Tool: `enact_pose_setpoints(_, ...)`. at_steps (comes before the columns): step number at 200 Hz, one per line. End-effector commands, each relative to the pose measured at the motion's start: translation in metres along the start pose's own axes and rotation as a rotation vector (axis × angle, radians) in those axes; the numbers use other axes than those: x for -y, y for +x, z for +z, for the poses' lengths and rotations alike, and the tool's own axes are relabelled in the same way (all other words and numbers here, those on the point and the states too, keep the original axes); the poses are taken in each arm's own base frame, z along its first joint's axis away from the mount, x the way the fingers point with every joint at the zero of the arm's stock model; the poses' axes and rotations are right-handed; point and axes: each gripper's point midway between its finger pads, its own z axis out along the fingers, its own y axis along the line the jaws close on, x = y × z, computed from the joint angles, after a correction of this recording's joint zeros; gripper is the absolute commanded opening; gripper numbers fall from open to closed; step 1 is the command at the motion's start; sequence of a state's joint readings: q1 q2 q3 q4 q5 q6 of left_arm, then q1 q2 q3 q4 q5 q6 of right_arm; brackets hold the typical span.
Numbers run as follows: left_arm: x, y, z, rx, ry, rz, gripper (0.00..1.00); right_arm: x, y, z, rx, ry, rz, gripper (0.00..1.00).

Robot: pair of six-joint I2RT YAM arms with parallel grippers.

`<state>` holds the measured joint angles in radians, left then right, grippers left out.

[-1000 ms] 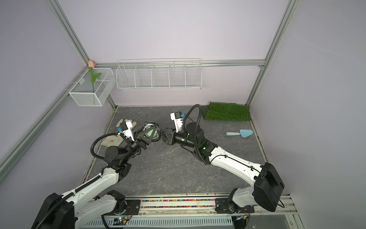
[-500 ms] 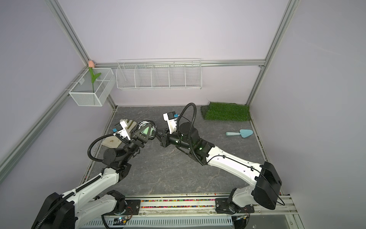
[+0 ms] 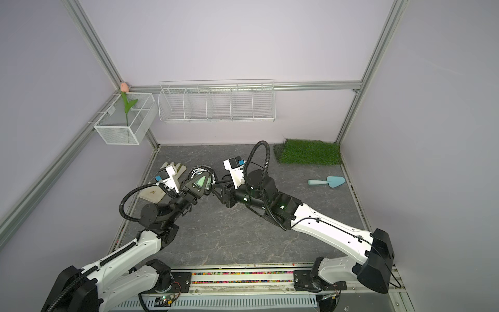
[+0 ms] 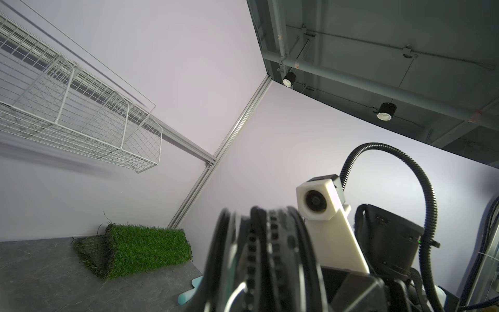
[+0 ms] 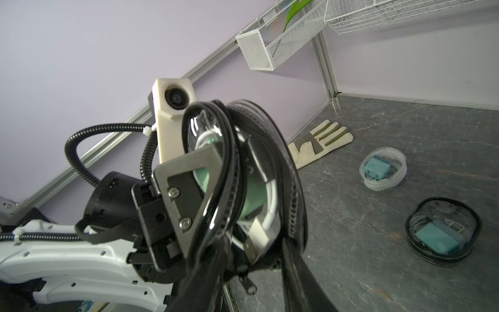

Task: Pack away charging kits
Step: Zip the zipper on the storage bag.

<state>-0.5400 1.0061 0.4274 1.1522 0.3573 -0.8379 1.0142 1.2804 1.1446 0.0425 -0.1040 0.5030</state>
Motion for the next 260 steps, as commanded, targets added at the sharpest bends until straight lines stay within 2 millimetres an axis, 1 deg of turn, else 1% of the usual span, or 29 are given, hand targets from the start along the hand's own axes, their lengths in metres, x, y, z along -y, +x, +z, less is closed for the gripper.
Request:
enact_pose_setpoints(1, 0.000, -0.001, 0.000, 0.007, -0.004, -0.009, 0.00, 0.001, 0.030, -0.019, -0.094, 0.013, -0.049, 0.42)
enact_pose_setpoints(32, -0.002, 0.000, 0.000, 0.007, -0.013, -0.008, 0.00, 0.005, 0.024, -0.048, -0.043, 0.055, -0.099, 0.49)
enact_pose_setpoints(42, -0.003, 0.001, 0.000, 0.004, -0.012, -0.010, 0.00, 0.007, 0.025, -0.053, -0.036, 0.065, -0.115, 0.50)
enact_pose_setpoints(52, -0.003, 0.000, 0.000, 0.007, -0.012, -0.012, 0.00, 0.004, 0.029, -0.054, -0.040, 0.046, -0.131, 0.50)
enact_pose_setpoints(76, -0.002, -0.002, 0.002, 0.014, -0.010, -0.025, 0.00, 0.003, 0.044, -0.042, -0.065, 0.063, -0.188, 0.50)
enact_pose_setpoints(96, -0.003, -0.004, 0.002, 0.022, -0.017, -0.052, 0.00, 0.008, 0.051, -0.028, -0.073, 0.121, -0.241, 0.45)
enact_pose_setpoints(118, -0.005, -0.004, 0.001, 0.023, -0.029, -0.069, 0.00, -0.003, 0.052, -0.017, -0.052, 0.097, -0.309, 0.44)
enact_pose_setpoints(126, -0.006, -0.003, 0.001, 0.023, -0.033, -0.071, 0.00, -0.005, 0.050, -0.014, -0.037, 0.095, -0.328, 0.44)
enact_pose_setpoints(139, -0.008, -0.003, 0.000, 0.024, -0.041, -0.076, 0.00, -0.003, 0.046, -0.008, -0.027, 0.122, -0.340, 0.44)
enact_pose_setpoints(163, -0.008, -0.003, -0.001, 0.027, -0.044, -0.079, 0.00, 0.006, 0.035, 0.002, 0.006, 0.190, -0.354, 0.44)
enact_pose_setpoints(182, -0.007, -0.003, -0.001, 0.028, -0.042, -0.081, 0.00, 0.014, 0.026, 0.005, 0.045, 0.250, -0.361, 0.44)
enact_pose_setpoints(204, -0.007, -0.004, -0.003, 0.032, -0.046, -0.084, 0.00, 0.021, 0.021, 0.010, 0.060, 0.300, -0.372, 0.42)
enact_pose_setpoints(225, -0.006, -0.006, -0.005, 0.039, -0.052, -0.087, 0.00, 0.018, 0.020, 0.019, 0.063, 0.284, -0.376, 0.41)
enact_pose_setpoints(260, -0.008, -0.007, -0.008, 0.044, -0.076, -0.089, 0.00, 0.014, 0.013, 0.028, 0.076, 0.280, -0.374, 0.40)
